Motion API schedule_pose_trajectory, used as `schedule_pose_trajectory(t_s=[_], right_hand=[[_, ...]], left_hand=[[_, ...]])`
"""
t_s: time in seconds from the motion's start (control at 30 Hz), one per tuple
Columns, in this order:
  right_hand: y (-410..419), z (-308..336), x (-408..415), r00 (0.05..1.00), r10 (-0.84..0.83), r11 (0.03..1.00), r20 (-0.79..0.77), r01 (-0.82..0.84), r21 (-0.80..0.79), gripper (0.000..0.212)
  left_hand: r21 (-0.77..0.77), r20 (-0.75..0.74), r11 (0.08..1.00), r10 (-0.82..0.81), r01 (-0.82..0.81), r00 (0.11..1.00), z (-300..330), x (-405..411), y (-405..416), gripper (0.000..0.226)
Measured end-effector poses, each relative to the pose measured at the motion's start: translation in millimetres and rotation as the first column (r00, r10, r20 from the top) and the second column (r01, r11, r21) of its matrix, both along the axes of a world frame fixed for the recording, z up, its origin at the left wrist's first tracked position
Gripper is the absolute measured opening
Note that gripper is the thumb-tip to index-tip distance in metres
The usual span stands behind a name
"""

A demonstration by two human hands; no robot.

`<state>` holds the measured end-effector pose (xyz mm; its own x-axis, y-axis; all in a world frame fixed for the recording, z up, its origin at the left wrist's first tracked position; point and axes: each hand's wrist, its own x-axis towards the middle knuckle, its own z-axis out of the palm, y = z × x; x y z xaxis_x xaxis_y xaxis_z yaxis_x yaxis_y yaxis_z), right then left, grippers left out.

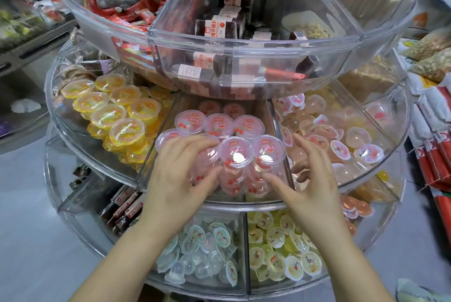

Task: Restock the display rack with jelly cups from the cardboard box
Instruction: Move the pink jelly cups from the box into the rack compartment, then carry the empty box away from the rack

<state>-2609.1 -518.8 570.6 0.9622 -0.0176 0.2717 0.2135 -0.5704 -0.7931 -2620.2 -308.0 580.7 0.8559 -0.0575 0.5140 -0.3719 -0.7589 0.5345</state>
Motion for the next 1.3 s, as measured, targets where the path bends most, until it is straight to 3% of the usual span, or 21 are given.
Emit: schedule_pose_trajectory(t_s=[0.1,0.17,0.3,0.4,0.5,0.6,0.7,0.8,0.9,0.97,1.03,1.17,1.3], right_hand=[[12.8,17.4,-13.3,0.993,0.056,0.996,0.108,-0.063,0.059,0.043],[27.9,25.5,-22.7,0.977,0.173,0.975,0.127,-0.188,0.117,0.026],[75.6,16.7,-45.9,0.832,0.555,0.818,-0.027,-0.539,0.201,0.016],[115.6,-13.8,-65.7,0.642,0.744,0.668,-0.183,-0.709,0.227,0.015],[158.2,-68.7,-96.2,0.442,0.826,0.541,-0.349,-0.794,0.276,0.025],[201.7,-151.5,-137.3,0.218,0.804,0.452,-0.553,-0.828,0.332,0.026],[241.2,-260.4,-170.5,0.111,0.680,0.412,-0.724,-0.875,0.254,0.027],[274.0,-383.4,-183.3,0.160,0.522,0.374,-0.838,-0.926,0.056,0.042],[300.8,-494.3,-174.6,0.332,0.432,0.395,-0.838,-0.906,-0.155,0.055],[313.6,-557.5,-164.0,0.458,0.361,0.410,-0.812,-0.860,-0.304,0.064],[317.9,-605.8,-153.3,0.553,0.291,0.428,-0.781,-0.805,-0.410,0.070],[316.2,-673.1,-141.8,0.550,0.319,0.448,-0.771,-0.805,-0.389,0.067],[311.0,-694.5,-142.3,0.570,0.378,0.464,-0.729,-0.798,-0.384,0.051]], left_hand=[[-0.254,-0.023,0.966,0.045,-0.050,0.999,6.9,-23.6,11.7,0.022],[-0.385,-0.061,0.917,0.090,-0.106,0.994,7.8,-42.1,20.5,0.018],[-0.495,-0.197,0.768,0.356,-0.406,0.914,-25.2,-113.3,50.0,0.020],[-0.545,-0.352,0.531,0.557,-0.648,0.752,-79.2,-184.5,70.8,0.026],[-0.520,-0.529,0.258,0.651,-0.814,0.544,-154.6,-259.1,89.0,0.041],[-0.421,-0.691,0.009,0.645,-0.907,0.327,-236.5,-321.6,103.3,0.037],[-0.304,-0.785,-0.159,0.601,-0.939,0.153,-324.2,-362.0,120.1,0.035],[-0.204,-0.859,-0.271,0.510,-0.941,0.040,-422.2,-393.6,138.2,0.034],[-0.115,-0.922,-0.305,0.388,-0.945,-0.013,-521.5,-415.7,157.6,0.025],[-0.075,-0.951,-0.286,0.307,-0.955,-0.017,-583.4,-419.8,173.3,0.020],[-0.038,-0.966,-0.223,0.259,-0.974,-0.022,-632.0,-415.6,185.8,0.035],[-0.088,-0.948,-0.102,0.314,-0.991,0.052,-693.0,-393.8,192.8,0.070],[-0.168,-0.921,-0.174,0.379,-0.970,0.092,-705.9,-381.5,184.7,0.071]])
